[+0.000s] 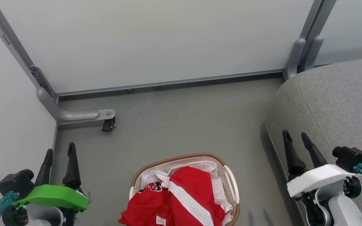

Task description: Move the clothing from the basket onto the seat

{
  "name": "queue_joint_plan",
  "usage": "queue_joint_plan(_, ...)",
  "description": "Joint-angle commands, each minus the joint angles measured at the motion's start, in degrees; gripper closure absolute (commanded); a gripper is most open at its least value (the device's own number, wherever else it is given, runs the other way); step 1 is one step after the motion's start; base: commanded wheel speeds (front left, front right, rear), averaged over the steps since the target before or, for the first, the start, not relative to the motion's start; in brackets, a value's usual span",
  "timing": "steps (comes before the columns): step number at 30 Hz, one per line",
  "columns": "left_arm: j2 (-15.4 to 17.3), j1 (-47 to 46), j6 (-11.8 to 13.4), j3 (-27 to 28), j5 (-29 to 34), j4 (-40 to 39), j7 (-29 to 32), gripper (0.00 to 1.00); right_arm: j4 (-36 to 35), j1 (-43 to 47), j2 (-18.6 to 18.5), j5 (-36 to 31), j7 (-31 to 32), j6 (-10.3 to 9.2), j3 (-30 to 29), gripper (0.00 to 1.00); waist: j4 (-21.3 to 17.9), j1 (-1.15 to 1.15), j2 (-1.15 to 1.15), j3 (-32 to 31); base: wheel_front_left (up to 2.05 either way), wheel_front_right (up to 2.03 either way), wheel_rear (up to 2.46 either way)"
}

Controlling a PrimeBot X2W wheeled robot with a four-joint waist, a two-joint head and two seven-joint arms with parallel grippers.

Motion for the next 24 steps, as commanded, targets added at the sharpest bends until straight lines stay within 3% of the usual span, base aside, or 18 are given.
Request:
queue_joint_plan(1,0.81,-1.59,0.15,-0.25,1.75,-0.39,-0.59,0.0,-0.53,-1.44,-0.44,-1.97,-0.6,0.02,0.15,0.0,-0.01,0.0,0.0,0.04,0.0,0.0,0.0)
queue_joint_plan(24,1.02,0.44,0.45,-0.56,13.99,0.39,-3.79,0.0,2.44,-1.47,0.12,-15.73,-3.77,0.02,-0.06,0.0,-0.37,0.0,0.0,-0.3,0.0,0.0,0.0)
